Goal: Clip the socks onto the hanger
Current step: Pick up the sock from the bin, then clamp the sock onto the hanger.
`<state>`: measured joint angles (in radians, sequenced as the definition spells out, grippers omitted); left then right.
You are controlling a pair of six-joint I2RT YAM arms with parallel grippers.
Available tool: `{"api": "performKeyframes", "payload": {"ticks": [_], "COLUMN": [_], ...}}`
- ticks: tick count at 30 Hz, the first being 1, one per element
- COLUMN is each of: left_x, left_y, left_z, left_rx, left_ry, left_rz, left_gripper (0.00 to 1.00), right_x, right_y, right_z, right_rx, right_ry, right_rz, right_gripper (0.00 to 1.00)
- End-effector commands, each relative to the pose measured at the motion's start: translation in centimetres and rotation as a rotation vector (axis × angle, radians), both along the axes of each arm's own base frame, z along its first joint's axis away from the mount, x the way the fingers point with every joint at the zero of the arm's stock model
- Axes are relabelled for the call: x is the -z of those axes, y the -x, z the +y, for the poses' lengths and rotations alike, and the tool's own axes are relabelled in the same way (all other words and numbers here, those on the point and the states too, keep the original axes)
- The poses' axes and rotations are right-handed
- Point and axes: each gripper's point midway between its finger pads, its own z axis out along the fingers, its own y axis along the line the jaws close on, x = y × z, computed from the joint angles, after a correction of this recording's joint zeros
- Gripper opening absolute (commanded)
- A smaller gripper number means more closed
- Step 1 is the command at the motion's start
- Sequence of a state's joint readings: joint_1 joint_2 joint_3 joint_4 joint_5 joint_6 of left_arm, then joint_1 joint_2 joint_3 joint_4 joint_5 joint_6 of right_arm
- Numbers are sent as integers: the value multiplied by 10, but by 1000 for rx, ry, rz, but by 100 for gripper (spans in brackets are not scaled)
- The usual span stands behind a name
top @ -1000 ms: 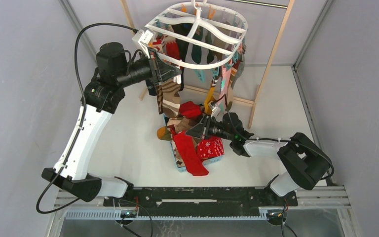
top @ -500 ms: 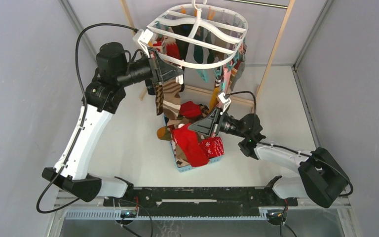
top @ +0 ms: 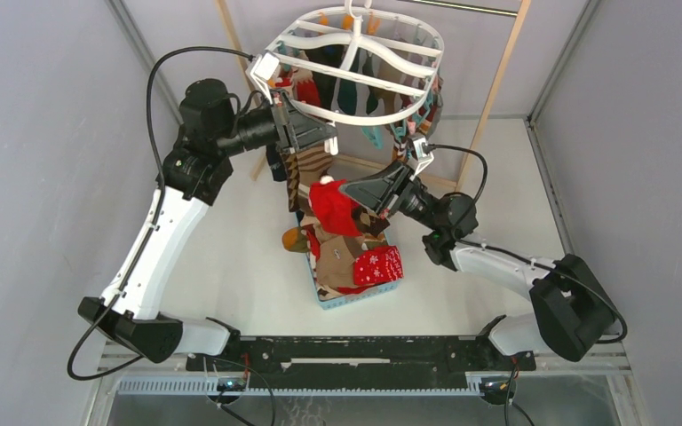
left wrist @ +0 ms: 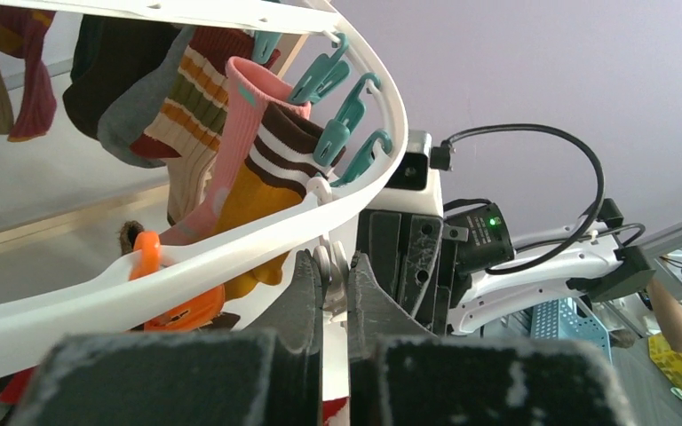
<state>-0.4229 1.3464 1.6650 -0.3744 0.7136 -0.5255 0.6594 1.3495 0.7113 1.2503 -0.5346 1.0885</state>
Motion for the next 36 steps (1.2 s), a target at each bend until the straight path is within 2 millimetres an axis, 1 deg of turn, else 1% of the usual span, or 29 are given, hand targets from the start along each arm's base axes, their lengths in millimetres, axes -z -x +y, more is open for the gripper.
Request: {"api": "performKeyframes", "payload": {"ticks": [1, 6, 12, 22, 36], "left_x": [-12, -14, -14, -15, -17], "left_y": [24, 28, 29, 30, 33], "left_z": [-6, -6, -6, -5, -6], "left_rx": [98, 115, 126, 126, 147], "left_ry": [37, 40, 38, 40, 42], "left_rz": [-4, -11, -14, -16, -22], "left_gripper": [0, 0, 0, 0, 0], "right_x": [-39, -45, -49, -57, -61], "right_y": [-16, -27, -35, -40, -51], "right_z": [-6, -2, -7, -12, -11], "right_rx": [46, 40, 60, 57, 64], "right_ry": [-114, -142, -177, -214, -237], "right_rz": [-52, -50, -50, -48, -24], "right_gripper": [0, 0, 0, 0, 0]}}
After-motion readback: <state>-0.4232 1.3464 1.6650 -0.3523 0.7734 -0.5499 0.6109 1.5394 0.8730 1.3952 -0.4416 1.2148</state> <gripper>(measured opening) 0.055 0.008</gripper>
